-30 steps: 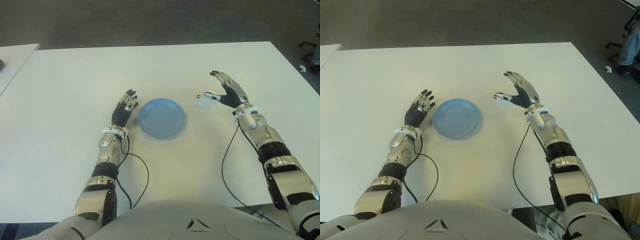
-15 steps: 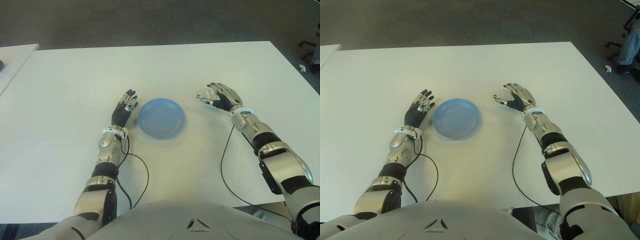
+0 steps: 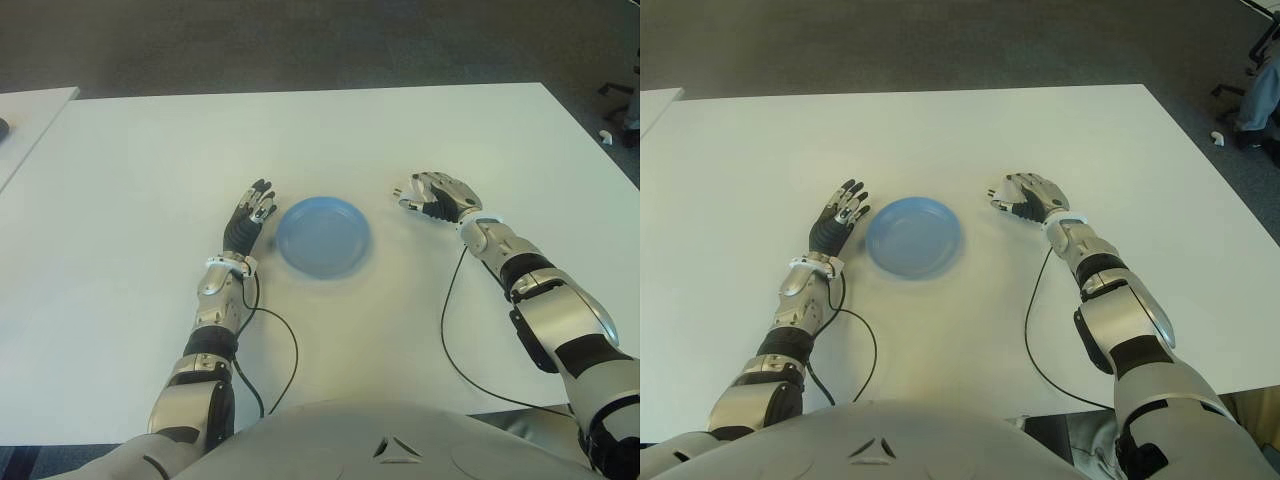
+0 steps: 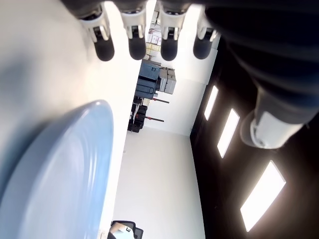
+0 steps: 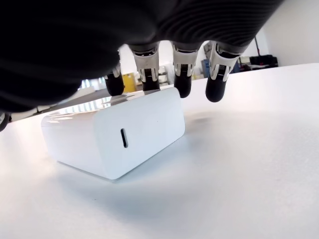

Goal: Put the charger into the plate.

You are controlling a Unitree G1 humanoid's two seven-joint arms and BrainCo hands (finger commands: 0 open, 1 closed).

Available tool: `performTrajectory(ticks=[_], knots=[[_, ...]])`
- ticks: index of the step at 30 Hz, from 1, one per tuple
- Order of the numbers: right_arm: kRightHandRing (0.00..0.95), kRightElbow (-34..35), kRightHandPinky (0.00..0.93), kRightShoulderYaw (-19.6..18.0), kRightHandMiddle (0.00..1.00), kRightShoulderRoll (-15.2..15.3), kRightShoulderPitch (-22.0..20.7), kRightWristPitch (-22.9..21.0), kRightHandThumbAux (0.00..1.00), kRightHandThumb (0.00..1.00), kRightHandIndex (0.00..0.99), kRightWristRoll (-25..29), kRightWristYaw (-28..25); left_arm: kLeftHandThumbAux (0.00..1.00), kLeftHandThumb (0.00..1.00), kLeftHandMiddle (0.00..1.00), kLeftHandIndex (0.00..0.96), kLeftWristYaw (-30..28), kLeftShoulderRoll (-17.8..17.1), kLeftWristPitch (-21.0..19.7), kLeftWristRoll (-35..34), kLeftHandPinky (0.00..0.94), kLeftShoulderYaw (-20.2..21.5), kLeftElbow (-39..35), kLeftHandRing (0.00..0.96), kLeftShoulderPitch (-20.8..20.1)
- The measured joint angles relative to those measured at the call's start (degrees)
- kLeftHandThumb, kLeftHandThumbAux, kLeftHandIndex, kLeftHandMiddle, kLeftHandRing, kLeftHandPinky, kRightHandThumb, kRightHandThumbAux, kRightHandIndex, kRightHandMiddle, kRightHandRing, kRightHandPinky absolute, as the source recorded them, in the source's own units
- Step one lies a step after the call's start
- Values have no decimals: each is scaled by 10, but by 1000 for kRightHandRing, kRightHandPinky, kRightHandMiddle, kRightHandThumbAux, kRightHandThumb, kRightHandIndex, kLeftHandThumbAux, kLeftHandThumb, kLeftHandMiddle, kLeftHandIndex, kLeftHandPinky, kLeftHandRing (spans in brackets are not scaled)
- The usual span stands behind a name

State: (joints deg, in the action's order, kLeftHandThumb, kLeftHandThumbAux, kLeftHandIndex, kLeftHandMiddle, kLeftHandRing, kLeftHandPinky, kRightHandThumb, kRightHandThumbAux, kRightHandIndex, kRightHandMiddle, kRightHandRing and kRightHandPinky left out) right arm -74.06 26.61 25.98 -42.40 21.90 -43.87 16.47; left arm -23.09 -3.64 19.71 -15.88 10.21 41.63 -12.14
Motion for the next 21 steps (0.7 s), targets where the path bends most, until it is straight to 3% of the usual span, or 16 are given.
performTrajectory(ticks=[21], knots=[[0,-24,0,15,0,-10,-4,-61,145,365,0,14,-25,524,33,47,0,-12,1,-22,-13,22,0,-31,28,19]])
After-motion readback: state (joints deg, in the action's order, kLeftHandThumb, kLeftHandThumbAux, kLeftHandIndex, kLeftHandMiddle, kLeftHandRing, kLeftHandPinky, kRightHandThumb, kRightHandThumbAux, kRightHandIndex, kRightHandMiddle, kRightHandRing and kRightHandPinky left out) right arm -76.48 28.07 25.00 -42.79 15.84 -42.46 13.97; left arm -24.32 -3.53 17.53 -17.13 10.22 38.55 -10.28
